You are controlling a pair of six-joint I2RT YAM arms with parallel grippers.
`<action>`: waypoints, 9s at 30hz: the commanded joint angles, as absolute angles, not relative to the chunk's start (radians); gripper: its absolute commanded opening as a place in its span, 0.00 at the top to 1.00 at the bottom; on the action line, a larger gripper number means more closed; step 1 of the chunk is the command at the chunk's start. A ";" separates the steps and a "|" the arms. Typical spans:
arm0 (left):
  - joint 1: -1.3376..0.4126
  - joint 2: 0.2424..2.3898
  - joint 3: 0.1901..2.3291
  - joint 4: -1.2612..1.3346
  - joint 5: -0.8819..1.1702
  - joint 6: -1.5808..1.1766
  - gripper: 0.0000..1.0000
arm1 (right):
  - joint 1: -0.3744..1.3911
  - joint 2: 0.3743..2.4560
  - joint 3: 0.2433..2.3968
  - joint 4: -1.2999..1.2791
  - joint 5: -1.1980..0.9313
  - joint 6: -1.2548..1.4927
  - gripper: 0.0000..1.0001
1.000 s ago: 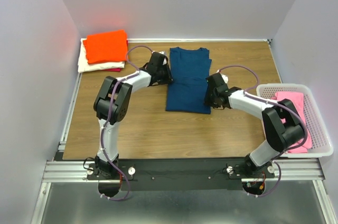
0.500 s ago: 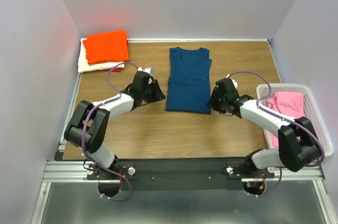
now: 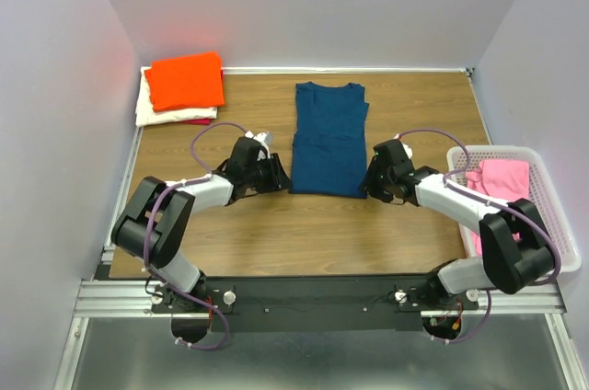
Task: Fold and stack the t-shirts
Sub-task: Fold the tshirt, then neatly place the folded tshirt to the corner
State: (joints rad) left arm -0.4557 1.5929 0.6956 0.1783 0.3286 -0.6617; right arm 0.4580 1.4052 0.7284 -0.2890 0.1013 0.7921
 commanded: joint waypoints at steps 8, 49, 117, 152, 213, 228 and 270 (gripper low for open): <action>-0.498 1.651 0.699 0.210 0.324 -0.660 0.54 | 0.451 1.456 0.698 -0.250 0.078 0.815 0.49; -0.698 1.413 0.565 0.146 0.196 -0.781 1.00 | 0.446 1.149 0.548 -0.359 -0.081 0.739 1.00; -0.235 2.039 1.563 0.044 0.445 -0.607 0.40 | 0.176 2.062 1.697 -0.439 0.038 0.477 0.41; -0.480 2.042 1.298 -0.018 0.140 -0.649 1.00 | 0.331 2.016 1.372 -0.382 0.143 0.511 0.48; -0.492 2.125 1.393 -0.166 0.104 -0.609 0.94 | 0.356 1.772 1.230 -0.385 0.107 0.485 0.43; -0.384 2.229 1.920 -0.549 -0.402 -0.300 1.00 | 0.356 1.697 1.189 -0.393 0.049 0.489 0.43; -0.149 2.201 2.431 -0.495 -0.500 0.167 1.00 | 0.357 1.669 1.193 -0.436 0.052 0.480 0.44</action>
State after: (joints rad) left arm -0.1535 2.3039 2.3749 -0.5484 -0.5171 0.1467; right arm 0.3534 1.6791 1.1751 -0.4084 0.0513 0.4953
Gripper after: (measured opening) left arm 0.020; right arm 0.558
